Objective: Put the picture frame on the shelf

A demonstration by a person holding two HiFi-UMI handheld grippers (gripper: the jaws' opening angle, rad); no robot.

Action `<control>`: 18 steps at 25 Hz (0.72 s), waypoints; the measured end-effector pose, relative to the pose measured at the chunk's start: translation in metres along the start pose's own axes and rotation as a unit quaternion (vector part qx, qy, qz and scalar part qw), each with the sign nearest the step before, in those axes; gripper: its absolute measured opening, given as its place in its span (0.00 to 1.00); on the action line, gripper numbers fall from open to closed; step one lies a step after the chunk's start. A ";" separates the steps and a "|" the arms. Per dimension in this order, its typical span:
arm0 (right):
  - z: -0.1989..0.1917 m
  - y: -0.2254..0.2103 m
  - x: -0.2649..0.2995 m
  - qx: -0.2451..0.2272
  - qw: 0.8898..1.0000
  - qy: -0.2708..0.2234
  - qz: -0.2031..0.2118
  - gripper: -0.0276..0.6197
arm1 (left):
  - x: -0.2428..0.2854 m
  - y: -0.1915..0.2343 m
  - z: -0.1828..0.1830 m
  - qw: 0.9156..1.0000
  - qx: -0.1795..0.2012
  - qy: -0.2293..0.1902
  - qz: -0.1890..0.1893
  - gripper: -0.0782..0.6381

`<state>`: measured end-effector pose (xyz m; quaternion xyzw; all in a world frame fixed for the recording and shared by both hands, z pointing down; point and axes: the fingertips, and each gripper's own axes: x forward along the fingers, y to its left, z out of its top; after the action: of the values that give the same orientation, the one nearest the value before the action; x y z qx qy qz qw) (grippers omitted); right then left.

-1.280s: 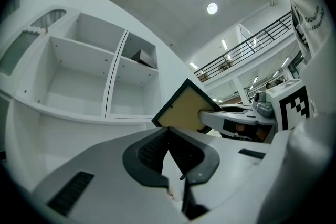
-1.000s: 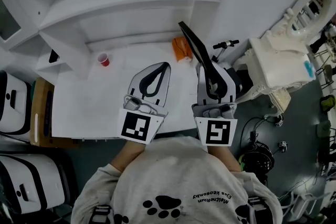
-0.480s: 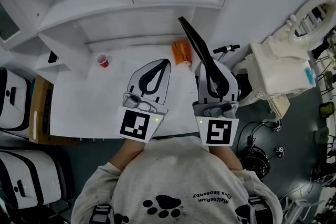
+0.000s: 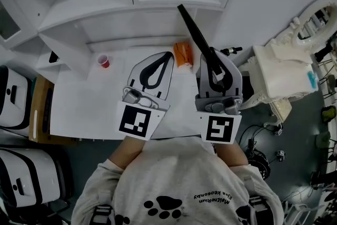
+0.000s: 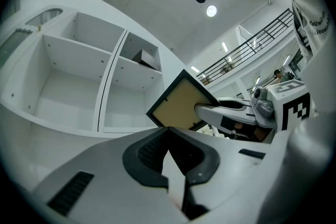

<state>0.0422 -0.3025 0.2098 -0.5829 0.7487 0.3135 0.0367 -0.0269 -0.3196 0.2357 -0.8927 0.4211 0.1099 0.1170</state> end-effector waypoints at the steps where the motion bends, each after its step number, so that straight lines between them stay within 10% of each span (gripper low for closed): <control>1: 0.001 -0.001 0.002 -0.013 1.000 -0.003 0.003 0.13 | 0.001 0.001 0.000 1.000 0.001 0.000 0.000 0.13; 18: 0.014 -0.017 0.050 -0.170 0.982 -0.050 0.058 0.13 | 0.021 0.021 0.007 1.000 0.024 -0.006 0.000 0.13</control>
<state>0.0369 -0.3402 0.1705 -0.5196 0.7144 0.4666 -0.0443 -0.0305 -0.3458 0.2201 -0.8888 0.4231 0.1052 0.1412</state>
